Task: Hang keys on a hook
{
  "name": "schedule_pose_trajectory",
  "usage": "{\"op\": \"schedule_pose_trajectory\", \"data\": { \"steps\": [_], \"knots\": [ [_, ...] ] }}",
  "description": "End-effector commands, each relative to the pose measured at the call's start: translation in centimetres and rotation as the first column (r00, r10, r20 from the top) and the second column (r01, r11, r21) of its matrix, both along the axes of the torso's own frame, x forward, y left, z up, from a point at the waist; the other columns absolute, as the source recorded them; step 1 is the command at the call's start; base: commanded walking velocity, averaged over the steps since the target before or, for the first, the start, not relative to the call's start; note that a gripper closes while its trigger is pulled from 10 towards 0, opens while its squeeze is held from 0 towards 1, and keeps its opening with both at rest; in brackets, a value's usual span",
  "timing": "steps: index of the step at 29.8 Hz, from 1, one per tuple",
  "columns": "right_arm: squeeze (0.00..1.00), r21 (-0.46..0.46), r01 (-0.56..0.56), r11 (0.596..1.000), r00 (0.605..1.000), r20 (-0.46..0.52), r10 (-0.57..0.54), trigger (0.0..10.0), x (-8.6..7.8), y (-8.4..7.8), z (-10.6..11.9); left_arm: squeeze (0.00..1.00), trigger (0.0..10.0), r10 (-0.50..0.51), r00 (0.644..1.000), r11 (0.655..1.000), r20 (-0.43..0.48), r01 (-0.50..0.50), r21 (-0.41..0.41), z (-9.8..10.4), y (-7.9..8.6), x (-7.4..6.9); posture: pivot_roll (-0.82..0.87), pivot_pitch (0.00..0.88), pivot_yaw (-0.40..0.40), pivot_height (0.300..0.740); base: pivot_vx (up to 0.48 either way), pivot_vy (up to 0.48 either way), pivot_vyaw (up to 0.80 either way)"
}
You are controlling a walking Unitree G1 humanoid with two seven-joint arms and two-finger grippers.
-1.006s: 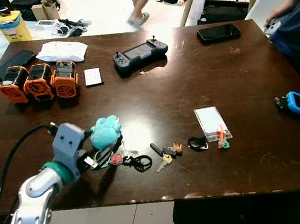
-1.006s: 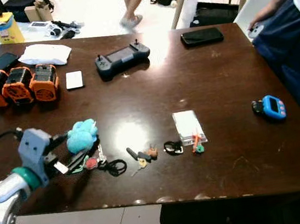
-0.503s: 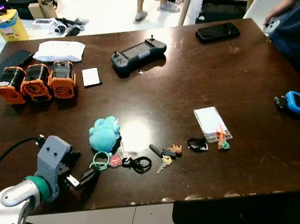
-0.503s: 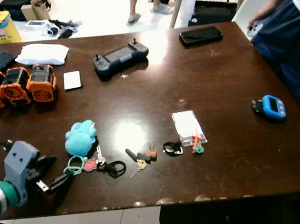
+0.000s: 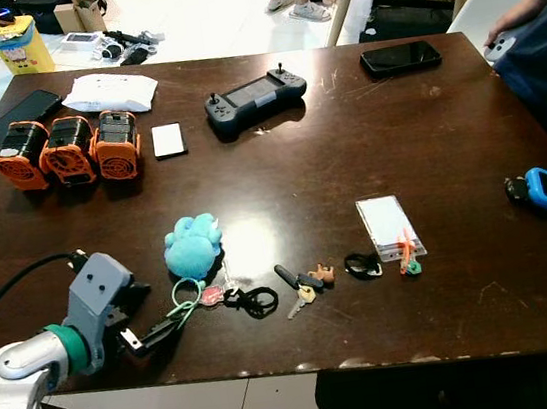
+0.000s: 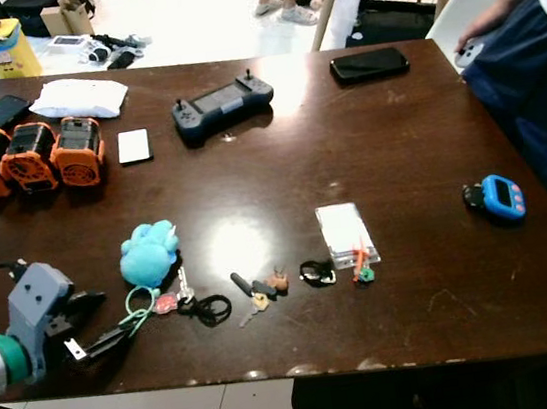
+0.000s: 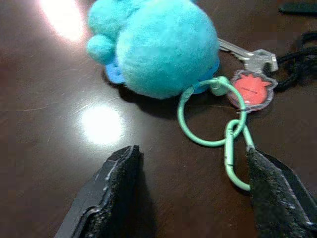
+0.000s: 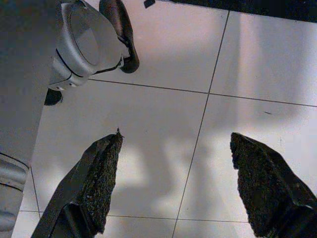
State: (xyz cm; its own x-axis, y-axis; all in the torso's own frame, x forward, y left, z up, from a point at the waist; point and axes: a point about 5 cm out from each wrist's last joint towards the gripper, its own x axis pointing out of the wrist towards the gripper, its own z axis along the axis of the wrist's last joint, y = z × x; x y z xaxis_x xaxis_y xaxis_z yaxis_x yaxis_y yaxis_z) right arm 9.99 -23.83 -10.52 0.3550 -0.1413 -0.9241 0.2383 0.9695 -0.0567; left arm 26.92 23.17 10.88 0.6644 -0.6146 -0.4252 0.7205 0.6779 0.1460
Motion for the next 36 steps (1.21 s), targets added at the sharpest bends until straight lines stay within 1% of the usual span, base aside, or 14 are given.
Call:
{"op": "schedule_pose_trajectory", "data": {
  "steps": [1,2,3,5,6,9,11,19,26,30,31,33,35,36],
  "knots": [
    [0.00,-0.005,0.008,1.000,0.999,-0.031,-0.009,10.0,-0.9,-0.2,-0.2,0.00,0.0,-0.022,0.994,0.999,-0.110,0.024,0.022,-2.2,-0.6,-1.1,-0.05,0.117,0.067,0.740,0.000,0.000,0.00],
    [0.00,-0.007,0.009,1.000,0.999,-0.032,-0.009,10.0,-1.0,-0.2,-0.2,0.00,0.0,-0.056,0.989,0.997,-0.136,0.064,0.051,-2.8,-1.2,-1.5,-0.05,0.117,0.067,0.740,0.000,0.000,0.00],
    [0.00,-0.007,0.009,1.000,0.999,-0.032,-0.009,10.0,-1.0,-0.2,-0.2,0.00,0.0,-0.056,0.989,0.997,-0.136,0.064,0.051,-2.8,-1.2,-1.5,-0.05,0.117,0.067,0.740,0.000,0.000,0.00],
    [0.00,-0.009,0.009,1.000,0.999,-0.034,-0.010,10.0,-1.1,-0.3,-0.2,0.00,0.0,-0.094,0.983,0.988,-0.160,0.112,0.107,-3.4,-1.7,-1.8,-0.05,0.119,0.067,0.740,0.000,0.000,0.00],
    [0.00,-0.010,0.009,1.000,0.999,-0.035,-0.009,10.0,-1.1,-0.3,-0.2,0.00,0.0,-0.103,0.981,0.983,-0.165,0.126,0.136,-3.5,-1.8,-1.9,-0.05,0.120,0.067,0.740,0.000,0.000,0.00],
    [0.00,-0.011,0.008,1.000,0.999,-0.036,-0.009,10.0,-1.1,-0.3,-0.2,0.00,0.0,-0.107,0.980,0.979,-0.168,0.133,0.154,-3.6,-1.7,-1.9,-0.05,0.120,0.067,0.740,0.000,0.000,0.00],
    [0.00,-0.013,0.007,1.000,0.999,-0.037,-0.008,10.0,-1.2,-0.3,-0.2,0.00,0.0,-0.113,0.978,0.968,-0.175,0.148,0.200,-3.7,-1.6,-2.0,-0.05,0.121,0.065,0.740,0.000,0.000,0.00],
    [0.00,-0.015,0.005,1.000,0.999,-0.039,-0.006,10.0,-1.3,-0.4,-0.2,0.00,0.0,-0.120,0.978,0.961,-0.173,0.158,0.226,-3.7,-1.6,-2.0,-0.05,0.120,0.064,0.740,0.000,0.000,0.00],
    [0.00,-0.018,-0.004,1.000,0.999,-0.038,0.003,10.0,-1.1,-0.3,-0.2,0.00,0.0,-0.130,0.982,0.958,-0.137,0.160,0.237,-3.2,-1.9,-1.6,-0.05,0.116,0.065,0.740,0.000,0.000,0.00],
    [0.00,-0.020,-0.012,1.000,0.999,-0.034,0.011,10.0,-0.7,-0.1,-0.2,0.00,0.0,-0.128,0.990,0.961,-0.056,0.137,0.239,-2.2,-2.3,-0.6,-0.05,0.107,0.064,0.740,0.000,0.000,0.00],
    [0.00,-0.020,-0.012,1.000,0.999,-0.034,0.011,10.0,-0.7,-0.1,-0.2,0.00,0.0,-0.128,0.990,0.961,-0.056,0.137,0.239,-2.2,-2.3,-0.6,-0.05,0.107,0.064,0.740,0.000,0.000,0.00],
    [0.00,-0.021,-0.015,1.000,0.999,-0.032,0.014,10.0,-0.5,-0.1,-0.1,0.00,0.0,-0.117,0.992,0.969,0.053,0.103,0.223,-0.7,-2.7,0.6,-0.05,0.106,0.064,0.740,0.000,0.000,0.00],
    [0.00,-0.022,-0.016,1.000,0.999,-0.030,0.015,10.0,-0.4,-0.1,-0.1,0.00,0.0,-0.090,0.974,0.991,0.209,0.067,0.115,2.0,-3.6,1.8,-0.05,0.106,0.064,0.740,0.000,0.000,0.00],
    [0.00,-0.022,-0.016,1.000,0.999,-0.030,0.015,10.0,-0.4,-0.1,-0.1,0.00,0.0,-0.090,0.974,0.991,0.209,0.067,0.115,2.0,-3.6,1.8,-0.05,0.106,0.064,0.740,0.000,0.000,0.00]
  ]
}}
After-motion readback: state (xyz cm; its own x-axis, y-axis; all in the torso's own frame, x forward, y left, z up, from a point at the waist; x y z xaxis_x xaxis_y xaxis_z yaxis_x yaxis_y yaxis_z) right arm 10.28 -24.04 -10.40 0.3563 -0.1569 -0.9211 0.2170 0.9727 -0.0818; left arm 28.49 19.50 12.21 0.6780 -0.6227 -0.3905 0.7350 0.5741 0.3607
